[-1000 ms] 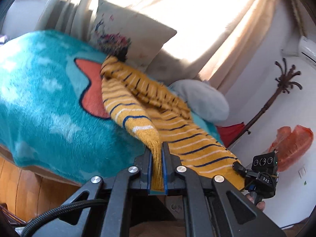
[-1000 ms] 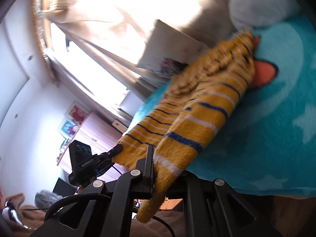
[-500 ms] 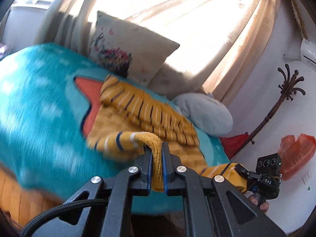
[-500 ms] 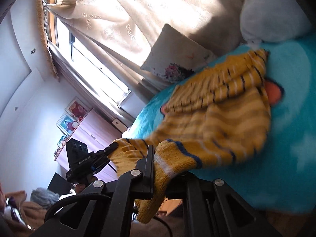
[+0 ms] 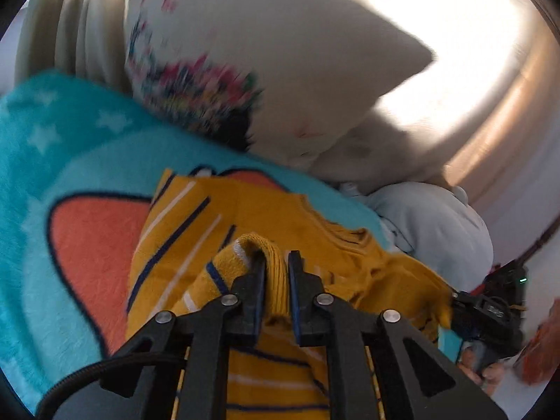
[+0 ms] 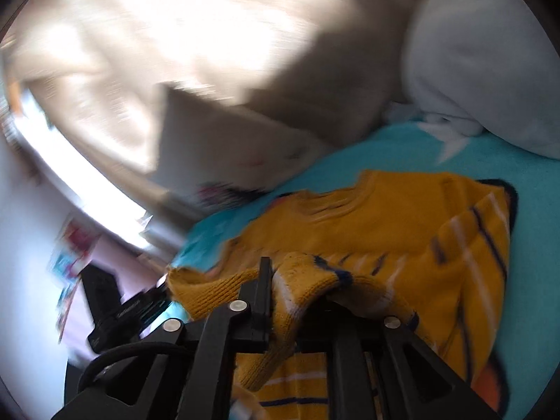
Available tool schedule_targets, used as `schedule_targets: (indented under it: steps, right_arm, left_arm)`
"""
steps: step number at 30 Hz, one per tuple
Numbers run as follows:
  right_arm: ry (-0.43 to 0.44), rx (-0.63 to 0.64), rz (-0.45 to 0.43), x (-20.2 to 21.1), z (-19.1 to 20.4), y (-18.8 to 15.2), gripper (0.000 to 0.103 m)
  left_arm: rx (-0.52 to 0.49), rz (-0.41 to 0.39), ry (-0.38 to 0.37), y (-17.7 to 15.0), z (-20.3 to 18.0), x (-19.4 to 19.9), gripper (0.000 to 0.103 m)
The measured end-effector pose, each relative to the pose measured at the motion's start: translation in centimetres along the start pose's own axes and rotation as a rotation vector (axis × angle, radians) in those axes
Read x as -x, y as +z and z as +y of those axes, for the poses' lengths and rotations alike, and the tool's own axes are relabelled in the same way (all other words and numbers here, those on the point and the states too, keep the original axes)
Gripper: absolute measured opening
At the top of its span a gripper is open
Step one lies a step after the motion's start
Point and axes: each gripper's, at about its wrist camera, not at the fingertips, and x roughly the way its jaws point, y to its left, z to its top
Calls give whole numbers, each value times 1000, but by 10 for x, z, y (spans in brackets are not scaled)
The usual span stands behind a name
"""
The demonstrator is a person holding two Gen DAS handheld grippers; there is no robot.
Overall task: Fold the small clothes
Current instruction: 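Lift the hem with both grippers and fold it over toward the collar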
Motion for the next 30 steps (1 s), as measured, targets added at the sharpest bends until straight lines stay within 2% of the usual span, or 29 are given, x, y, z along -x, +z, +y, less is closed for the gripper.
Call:
schedule_targets:
  steps: [2, 5, 9, 12, 15, 19, 21, 23, 27, 30]
  right_arm:
    - [-14, -69, 3, -14, -20, 10, 44]
    - [-4, -149, -23, -20, -41, 20, 55]
    - [6, -161, -79, -8, -44, 23, 57]
    - [9, -72, -99, 9, -24, 17, 57]
    - [28, 33, -28, 3, 3, 2, 58]
    - [10, 152, 77, -25, 32, -23, 58]
    - [-26, 178, 99, -40, 36, -31, 58]
    - [-63, 187, 101, -49, 33, -33, 58]
    - [-145, 200, 68, -47, 22, -20, 58]
    - [-281, 203, 24, -46, 6, -5, 58]
  left_arm:
    - [48, 13, -19, 3, 12, -5, 32]
    - [77, -31, -30, 10, 24, 3, 50]
    - [117, -50, -41, 14, 36, 21, 52]
    - [72, -37, -42, 8, 30, 30, 54]
    - [-57, 17, -23, -6, 7, 26, 54]
    - [-185, 124, -84, -23, -20, -2, 57]
    - [-233, 159, -30, -24, -25, -25, 57]
    - [-252, 138, 94, -16, -17, -45, 57]
    - [-170, 82, 205, 13, 18, -59, 56]
    - [-120, 55, 299, 28, 48, -57, 56]
